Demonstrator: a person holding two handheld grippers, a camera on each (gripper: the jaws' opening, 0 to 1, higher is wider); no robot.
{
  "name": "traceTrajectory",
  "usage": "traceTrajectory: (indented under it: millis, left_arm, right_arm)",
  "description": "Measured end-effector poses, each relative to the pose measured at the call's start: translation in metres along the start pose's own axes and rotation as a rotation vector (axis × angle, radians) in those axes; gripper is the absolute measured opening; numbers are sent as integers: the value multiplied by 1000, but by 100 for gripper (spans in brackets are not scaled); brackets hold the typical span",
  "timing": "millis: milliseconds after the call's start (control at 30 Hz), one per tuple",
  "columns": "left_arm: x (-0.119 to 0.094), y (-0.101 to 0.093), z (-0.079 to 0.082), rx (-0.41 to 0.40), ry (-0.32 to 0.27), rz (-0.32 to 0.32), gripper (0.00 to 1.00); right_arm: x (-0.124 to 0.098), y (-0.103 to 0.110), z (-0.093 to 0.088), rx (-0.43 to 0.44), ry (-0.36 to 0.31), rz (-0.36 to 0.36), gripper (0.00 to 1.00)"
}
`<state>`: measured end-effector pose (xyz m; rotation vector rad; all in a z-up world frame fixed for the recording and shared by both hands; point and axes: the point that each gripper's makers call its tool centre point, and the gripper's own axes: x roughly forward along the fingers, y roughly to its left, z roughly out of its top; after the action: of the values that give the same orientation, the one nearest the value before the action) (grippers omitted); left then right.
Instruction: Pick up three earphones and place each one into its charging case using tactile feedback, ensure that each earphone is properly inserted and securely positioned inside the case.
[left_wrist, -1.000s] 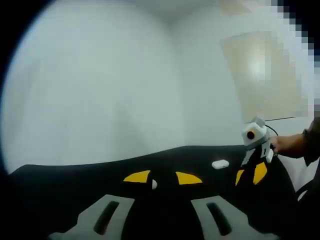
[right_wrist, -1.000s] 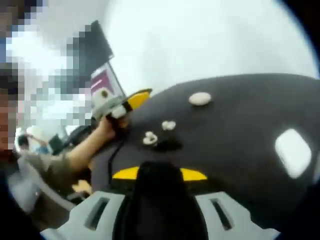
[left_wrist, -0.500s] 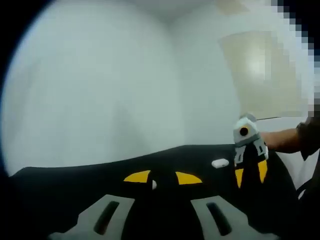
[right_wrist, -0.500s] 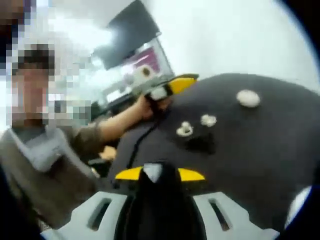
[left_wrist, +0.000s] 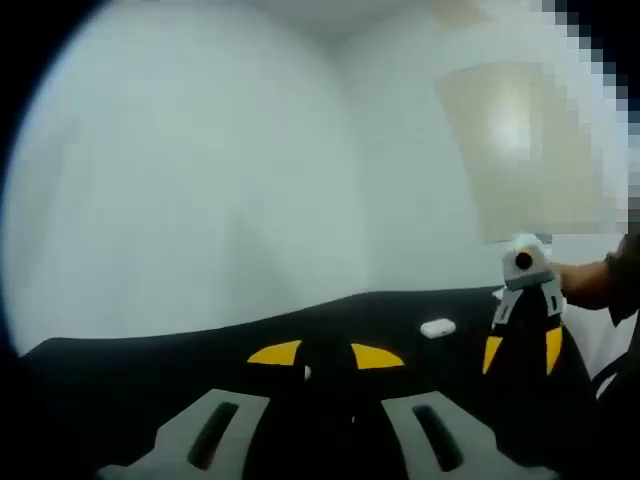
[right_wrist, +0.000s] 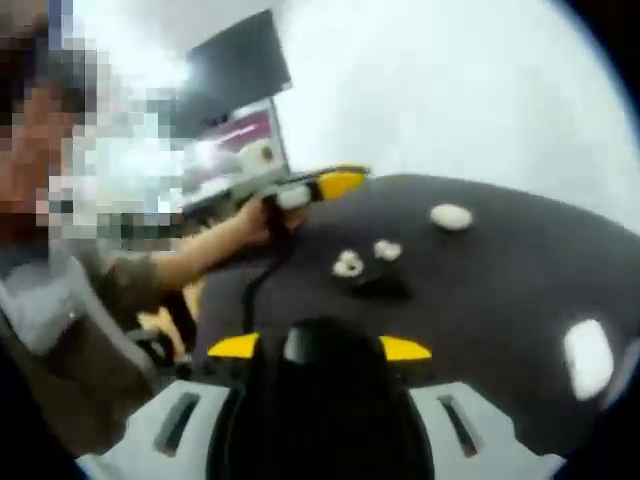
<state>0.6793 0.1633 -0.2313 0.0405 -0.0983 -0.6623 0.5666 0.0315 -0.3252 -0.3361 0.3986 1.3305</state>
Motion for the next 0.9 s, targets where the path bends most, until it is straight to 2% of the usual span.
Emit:
traceTrajectory:
  millis: [33, 67, 200, 400, 500, 600, 667, 700, 767, 800, 867, 900]
  left_arm:
    - [0, 0, -1, 1, 3, 2, 15]
    - [-1, 1, -1, 1, 6, 5, 15]
    - [-1, 4, -2, -9, 5, 15, 15]
    - [0, 5, -1, -7, 4, 13, 15]
    - [0, 3, -2, -5, 4, 3, 14]
    - [1, 1, -3, 0, 9, -1, 14]
    - [2, 1, -3, -1, 9, -4, 14]
    - [2, 1, -3, -1, 8, -5, 14]
    - [2, 1, -3, -1, 10, -6, 14]
    - [2, 1, -4, -1, 12, -7, 15]
    - [2, -1, -4, -2, 13, -14, 15]
    - [2, -2, -3, -4, 11, -18, 15]
  right_arm:
    - [-2, -6, 2, -104, 6, -25, 38]
    - [-4, -5, 4, -68, 1, -20, 35]
    - [-7, -11, 5, -65, 16, 18, 35]
    - [-13, -20, -5, -22, 27, 36, 35]
    - [-14, -18, 1, 98, -66, 93, 37]
    - [-16, -20, 11, 327, -154, 172, 41]
    - [-14, -26, 16, 395, -194, 177, 42]
    - [-11, -31, 13, 415, -177, 162, 41]
    - [-4, -30, 13, 406, -169, 153, 33]
    - [-1, -28, 11, 350, -158, 153, 31]
    - [-1, -12, 11, 333, -141, 217, 30]
    - [0, -9, 11, 311, -134, 215, 30]
